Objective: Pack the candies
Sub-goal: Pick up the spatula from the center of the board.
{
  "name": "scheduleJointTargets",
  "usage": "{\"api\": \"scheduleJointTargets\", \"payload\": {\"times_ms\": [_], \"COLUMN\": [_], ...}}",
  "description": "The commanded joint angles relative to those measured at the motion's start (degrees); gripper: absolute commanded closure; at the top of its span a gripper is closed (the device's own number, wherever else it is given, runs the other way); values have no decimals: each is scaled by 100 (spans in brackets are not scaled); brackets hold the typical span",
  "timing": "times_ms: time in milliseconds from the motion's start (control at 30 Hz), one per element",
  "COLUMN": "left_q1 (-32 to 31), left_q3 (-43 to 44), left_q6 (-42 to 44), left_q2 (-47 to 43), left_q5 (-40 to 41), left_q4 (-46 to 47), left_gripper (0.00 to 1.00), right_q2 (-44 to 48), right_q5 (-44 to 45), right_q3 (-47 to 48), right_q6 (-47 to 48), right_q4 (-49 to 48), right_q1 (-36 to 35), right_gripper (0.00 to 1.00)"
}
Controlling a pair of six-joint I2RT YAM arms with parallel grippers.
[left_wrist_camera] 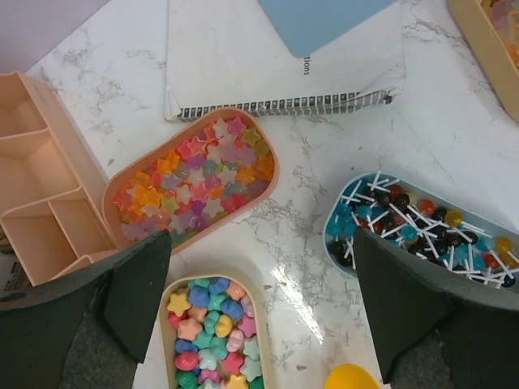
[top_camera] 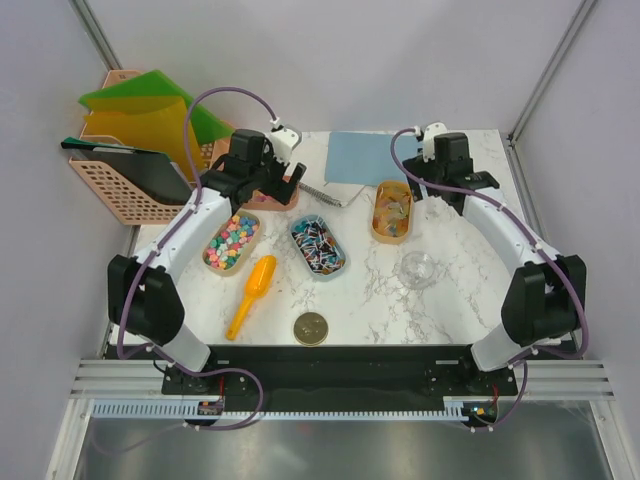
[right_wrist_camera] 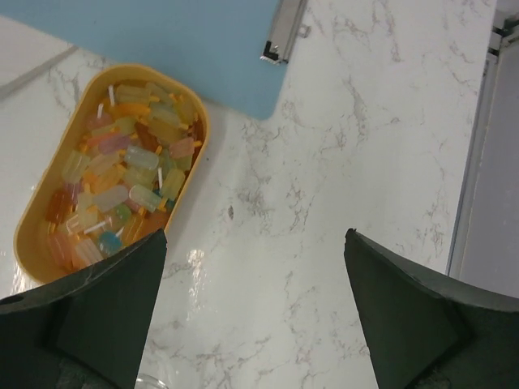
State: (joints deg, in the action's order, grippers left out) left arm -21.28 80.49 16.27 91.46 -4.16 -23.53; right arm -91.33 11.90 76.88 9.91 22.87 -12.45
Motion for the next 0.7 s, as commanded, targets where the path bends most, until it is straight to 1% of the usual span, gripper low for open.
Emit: {"api": "scheduleJointTargets", "payload": {"times_ms": [0, 33, 67, 100, 133, 167, 233, 300, 333, 400, 500, 533, 667], "left_q1": [-157, -175, -192, -193, -193, -201, -201, -210, -210, -201, -210, -201, -210], "left_q3": [204, 213, 222, 230, 239, 239, 239, 222, 230, 230, 222, 222, 160], "left_q6": [455, 473, 473, 456, 438, 447, 438, 429, 395, 342, 254, 236, 236], "left_q2": [91, 109, 144, 161, 162, 188, 214, 241, 241, 258, 241, 241, 171], "left_q5": [-225, -225, -234, -243, -243, -243, -225, -190, -190, -190, -208, -216, -173], "left_q4": [103, 103, 112, 103, 103, 103, 103, 112, 103, 103, 94, 103, 85], "left_gripper": [0, 0, 0, 0, 0, 0, 0, 0, 0, 0, 0, 0, 0], "right_q2": [632, 764, 931, 1211, 1318, 1380, 1469, 1460, 1434, 1329, 1074, 995, 766], "right_q5": [-792, -1056, -1528, -1724, -1918, -2137, -2157, -2218, -2253, -2315, -2368, -2359, -2447], "right_q3": [-331, -454, -838, -1059, -1392, -1508, -1763, -1887, -1974, -2019, -2011, -1967, -1861], "right_q6": [773, 1306, 1494, 1722, 2151, 2373, 2681, 2831, 2910, 2973, 2999, 2999, 3157], "right_q4": [259, 348, 332, 323, 427, 550, 788, 937, 973, 991, 991, 991, 1087], "right_q1": [-38, -30, -38, -38, -38, -30, -38, -38, -38, -38, -38, -38, -38], "right_gripper": [2, 2, 2, 2, 3, 4, 7, 11, 16, 18, 28, 32, 36]}}
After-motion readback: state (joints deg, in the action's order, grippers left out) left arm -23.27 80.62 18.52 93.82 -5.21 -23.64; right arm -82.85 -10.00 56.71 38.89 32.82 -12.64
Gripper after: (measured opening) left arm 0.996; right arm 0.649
